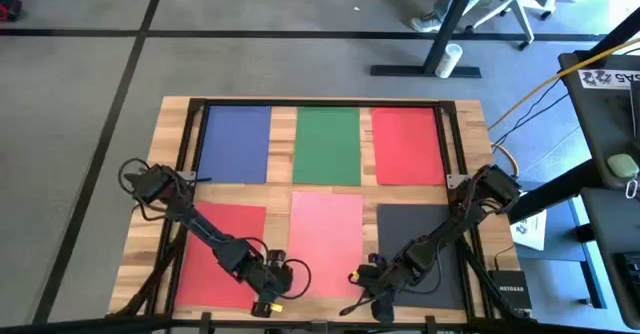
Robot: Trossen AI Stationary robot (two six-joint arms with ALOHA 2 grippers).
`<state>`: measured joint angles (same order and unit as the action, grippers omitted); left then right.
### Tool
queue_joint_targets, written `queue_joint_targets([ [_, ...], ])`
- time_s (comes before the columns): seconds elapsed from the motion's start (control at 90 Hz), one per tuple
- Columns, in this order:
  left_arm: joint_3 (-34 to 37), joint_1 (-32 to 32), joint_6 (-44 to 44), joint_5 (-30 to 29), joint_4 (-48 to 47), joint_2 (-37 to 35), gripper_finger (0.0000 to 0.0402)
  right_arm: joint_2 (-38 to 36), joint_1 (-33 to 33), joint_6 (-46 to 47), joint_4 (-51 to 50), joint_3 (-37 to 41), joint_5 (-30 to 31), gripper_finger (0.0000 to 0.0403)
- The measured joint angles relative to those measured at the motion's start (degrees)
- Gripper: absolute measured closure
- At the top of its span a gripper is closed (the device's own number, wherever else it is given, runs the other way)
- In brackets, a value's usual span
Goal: Organize paper
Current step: Stack the pink paper on top of the other pink paper
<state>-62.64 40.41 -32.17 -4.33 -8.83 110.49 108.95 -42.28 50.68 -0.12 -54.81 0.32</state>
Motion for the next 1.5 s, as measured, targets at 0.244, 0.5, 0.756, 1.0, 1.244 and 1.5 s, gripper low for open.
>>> queue_joint_targets([
  [0.244,-4.7,2.2,-0.1,1.5,-7.2,0.1,0.0402,0.3,0.0,-1.5,-1.1,-2.5,-0.4,0.0403],
  [0.5,-9.2,3.5,-0.4,0.9,-10.3,0.1,0.0402,0.2,0.0,-4.8,-15.6,-10.4,0.1,0.0403],
  [0.756,-11.9,1.2,3.7,0.7,-10.3,0.0,0.0402,0.1,4.7,-11.1,-38.1,-20.8,7.3,0.0403],
  [1.0,-11.9,-0.1,7.6,0.6,-14.6,0.0,0.0402,0.0,15.3,-25.8,-45.8,-22.8,7.8,0.0403],
  [1.244,-11.9,2.2,6.8,-0.6,-16.1,0.0,0.0402,-0.9,27.7,-38.3,-47.6,-22.7,7.6,0.0403],
  [1.5,-11.9,2.1,7.0,-2.2,-15.7,3.0,0.0402,-0.5,39.7,-46.6,-43.5,-22.7,5.8,0.0403],
])
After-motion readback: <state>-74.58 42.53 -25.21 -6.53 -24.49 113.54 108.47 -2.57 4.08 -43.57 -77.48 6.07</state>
